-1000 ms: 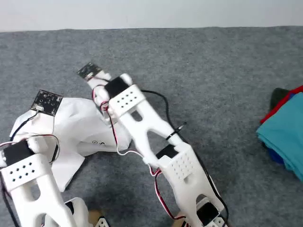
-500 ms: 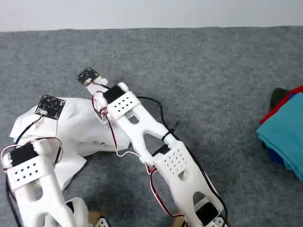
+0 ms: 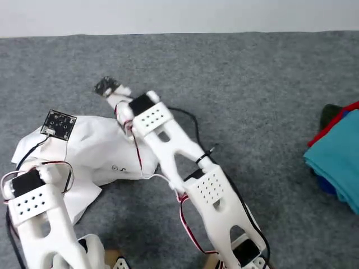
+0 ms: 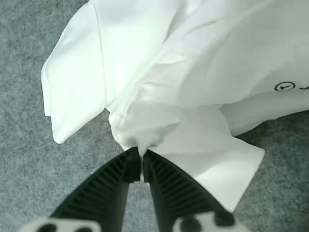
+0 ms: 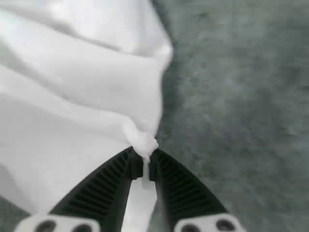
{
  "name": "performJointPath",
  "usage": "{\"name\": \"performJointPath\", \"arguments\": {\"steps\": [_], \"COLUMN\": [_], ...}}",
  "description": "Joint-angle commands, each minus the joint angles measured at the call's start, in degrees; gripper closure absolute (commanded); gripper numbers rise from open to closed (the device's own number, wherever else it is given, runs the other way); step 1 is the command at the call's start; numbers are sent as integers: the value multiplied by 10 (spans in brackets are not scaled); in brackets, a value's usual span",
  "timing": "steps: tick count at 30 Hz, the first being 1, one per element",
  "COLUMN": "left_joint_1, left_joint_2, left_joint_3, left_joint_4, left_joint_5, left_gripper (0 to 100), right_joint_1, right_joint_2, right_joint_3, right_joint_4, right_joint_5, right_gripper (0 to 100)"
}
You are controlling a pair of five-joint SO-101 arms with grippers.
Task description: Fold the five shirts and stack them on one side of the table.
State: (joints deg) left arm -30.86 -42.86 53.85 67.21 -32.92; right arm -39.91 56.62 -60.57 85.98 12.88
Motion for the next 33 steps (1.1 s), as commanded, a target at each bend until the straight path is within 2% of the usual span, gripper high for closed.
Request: {"name": "performJointPath", "arguments": {"steps": [1, 6, 10, 16, 18, 21, 24, 27, 33], "left_joint_1": [2, 42, 127, 248, 272, 284, 283, 291, 377], "left_joint_2": [-11, -11, -11, -5, -5, -5, -5, -5, -10], "left_joint_3": [-64, -168, -226, -239, -238, -236, -238, -247, -251], "left_joint_4": [25, 84, 112, 95, 100, 111, 117, 149, 272], "left_joint_5": [4, 5, 60, 104, 114, 149, 187, 178, 174], "left_gripper": [997, 997, 997, 994, 948, 816, 780, 771, 775], "right_joint_1": [38, 99, 160, 211, 214, 214, 216, 235, 275], "right_joint_2": [-59, -65, -88, -131, -145, -160, -164, -161, -159], "right_joint_3": [-108, -198, -204, -145, -118, -78, -47, -35, -32], "right_joint_4": [76, 169, 167, 167, 167, 167, 167, 166, 165], "right_joint_5": [6, 22, 38, 38, 38, 38, 38, 38, 38], "right_gripper": [988, 988, 988, 988, 988, 988, 988, 988, 988]}}
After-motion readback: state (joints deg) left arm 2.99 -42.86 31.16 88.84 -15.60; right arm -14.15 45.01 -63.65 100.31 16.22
